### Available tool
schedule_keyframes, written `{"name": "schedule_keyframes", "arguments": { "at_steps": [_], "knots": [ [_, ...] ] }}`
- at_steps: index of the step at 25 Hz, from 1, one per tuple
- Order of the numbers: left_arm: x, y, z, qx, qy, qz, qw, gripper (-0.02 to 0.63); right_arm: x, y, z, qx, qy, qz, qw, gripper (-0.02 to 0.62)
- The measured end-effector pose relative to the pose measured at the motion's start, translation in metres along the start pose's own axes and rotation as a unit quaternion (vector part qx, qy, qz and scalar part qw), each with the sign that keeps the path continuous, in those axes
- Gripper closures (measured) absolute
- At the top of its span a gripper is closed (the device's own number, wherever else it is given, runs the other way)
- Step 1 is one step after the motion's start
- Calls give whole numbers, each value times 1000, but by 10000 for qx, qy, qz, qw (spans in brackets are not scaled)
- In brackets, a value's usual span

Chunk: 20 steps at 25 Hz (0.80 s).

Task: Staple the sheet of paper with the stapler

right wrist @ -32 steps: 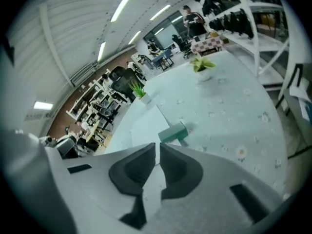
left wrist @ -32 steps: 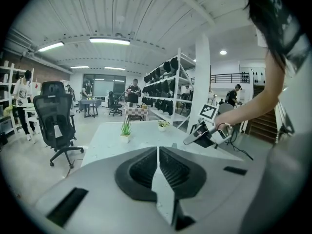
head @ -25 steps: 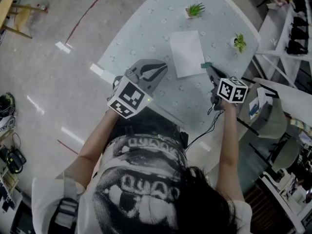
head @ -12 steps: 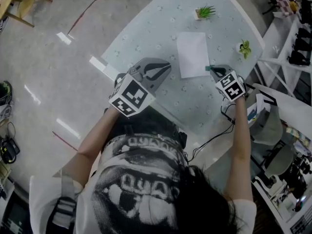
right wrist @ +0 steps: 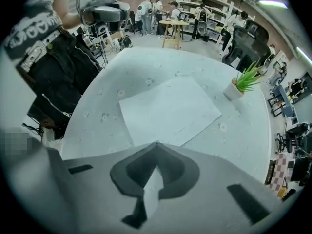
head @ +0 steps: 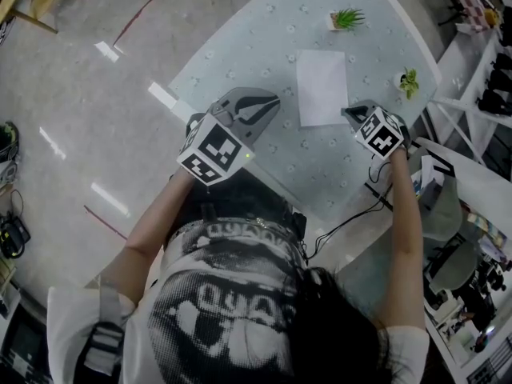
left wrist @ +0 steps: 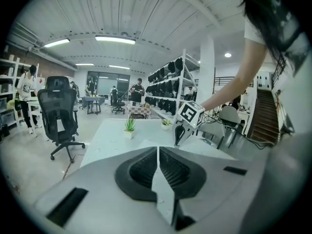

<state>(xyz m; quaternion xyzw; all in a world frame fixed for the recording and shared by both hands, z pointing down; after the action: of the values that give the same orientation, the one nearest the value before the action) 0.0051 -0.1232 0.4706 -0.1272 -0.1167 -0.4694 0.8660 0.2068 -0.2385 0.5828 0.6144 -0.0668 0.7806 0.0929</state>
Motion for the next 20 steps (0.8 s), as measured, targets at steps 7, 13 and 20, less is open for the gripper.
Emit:
{"name": "schedule_keyframes", "arguments": {
  "at_steps": [7,13,20],
  "knots": [
    [13,-2,2,-74,51,36,10000,594,3,0,-3,29,-285,-220,9993,589],
    [34,1,0,-100,91,196,9997,594,3,1,-3,199,-406,-211,9988,595],
    [48,10,-4,-112,177,396,9990,594,9,-1,-6,107,-596,-255,9978,595]
  ]
}}
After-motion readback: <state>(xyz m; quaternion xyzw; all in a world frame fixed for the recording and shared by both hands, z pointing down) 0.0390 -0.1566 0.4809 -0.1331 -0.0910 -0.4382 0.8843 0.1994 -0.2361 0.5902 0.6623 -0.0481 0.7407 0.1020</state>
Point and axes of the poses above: the fingertips, and each gripper's own axes: x forward along the fingers, y to its right, z out of its underside, the point moved 3 cm from there along -x, backward along the fingers, and after that the axes turned 6 degrees about y, right-handed, at the moved point
